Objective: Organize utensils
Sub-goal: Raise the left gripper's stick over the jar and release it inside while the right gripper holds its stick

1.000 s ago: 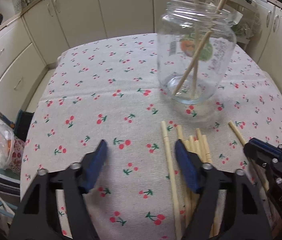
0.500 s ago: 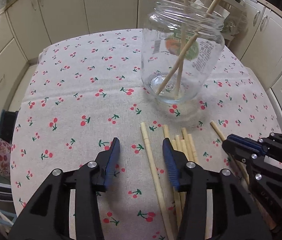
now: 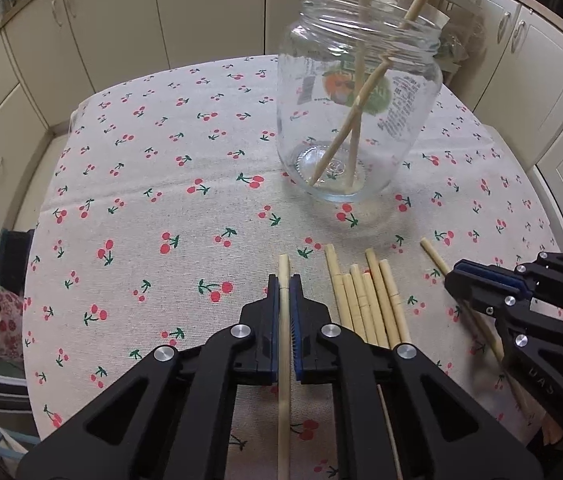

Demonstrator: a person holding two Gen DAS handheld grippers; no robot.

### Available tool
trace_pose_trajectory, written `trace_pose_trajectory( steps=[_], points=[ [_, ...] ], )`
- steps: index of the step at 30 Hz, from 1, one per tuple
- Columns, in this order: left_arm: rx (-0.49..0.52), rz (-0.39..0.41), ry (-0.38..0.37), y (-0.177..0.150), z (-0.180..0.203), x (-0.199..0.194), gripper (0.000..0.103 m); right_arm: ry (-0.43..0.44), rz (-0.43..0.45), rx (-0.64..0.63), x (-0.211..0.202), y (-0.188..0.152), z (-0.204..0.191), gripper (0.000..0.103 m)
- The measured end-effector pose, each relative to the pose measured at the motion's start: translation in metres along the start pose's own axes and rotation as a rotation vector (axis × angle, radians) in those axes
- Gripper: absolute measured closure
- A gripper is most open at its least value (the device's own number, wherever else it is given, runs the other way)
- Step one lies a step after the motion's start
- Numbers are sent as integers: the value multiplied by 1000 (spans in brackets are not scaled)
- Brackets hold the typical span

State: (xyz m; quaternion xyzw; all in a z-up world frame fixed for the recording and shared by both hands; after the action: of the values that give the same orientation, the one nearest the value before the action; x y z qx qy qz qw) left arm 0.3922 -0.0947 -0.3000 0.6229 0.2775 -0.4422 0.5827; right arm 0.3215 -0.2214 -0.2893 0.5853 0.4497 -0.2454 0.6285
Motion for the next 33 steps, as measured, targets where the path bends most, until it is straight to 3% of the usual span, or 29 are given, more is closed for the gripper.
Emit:
trace_pose_trajectory(
  steps=[8,10,11,15,18,22,33],
  points=[
    [60,17,52,-2,11,2,84,-26,11,-38,1,0,-5,96],
    [56,17,48,-2,11,2,86,-29,20,-28,0,-1,-4,97],
    [53,16,38,-2,11,1,98,-26,26,-14,-1,-2,-4,97],
    [16,46,35,-1,5,-8,98,64,77,120,-10,-7,5,97],
    [-48,118,-9,7,-4,-28,98,144,141,228,-22,-10,15,97],
    [-121,239,-105,26,-10,-61,98,188,198,310,-32,-10,24,97],
    [-194,502,-249,91,-5,-136,98,237,263,396,-34,-15,36,97]
  ],
)
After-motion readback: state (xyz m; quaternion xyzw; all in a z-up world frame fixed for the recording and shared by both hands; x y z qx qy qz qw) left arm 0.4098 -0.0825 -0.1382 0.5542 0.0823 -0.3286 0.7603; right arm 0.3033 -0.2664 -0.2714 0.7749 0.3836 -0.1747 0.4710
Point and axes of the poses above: each gripper's, at about its wrist camera, not at the fingertips, and x roughly the way its jaws point, z to its right, y to its top, the point moved 6 cm from there along x, roughly the way its jaws point, and after that the axes turned 4 degrees about -x, right-handed, at the moved point
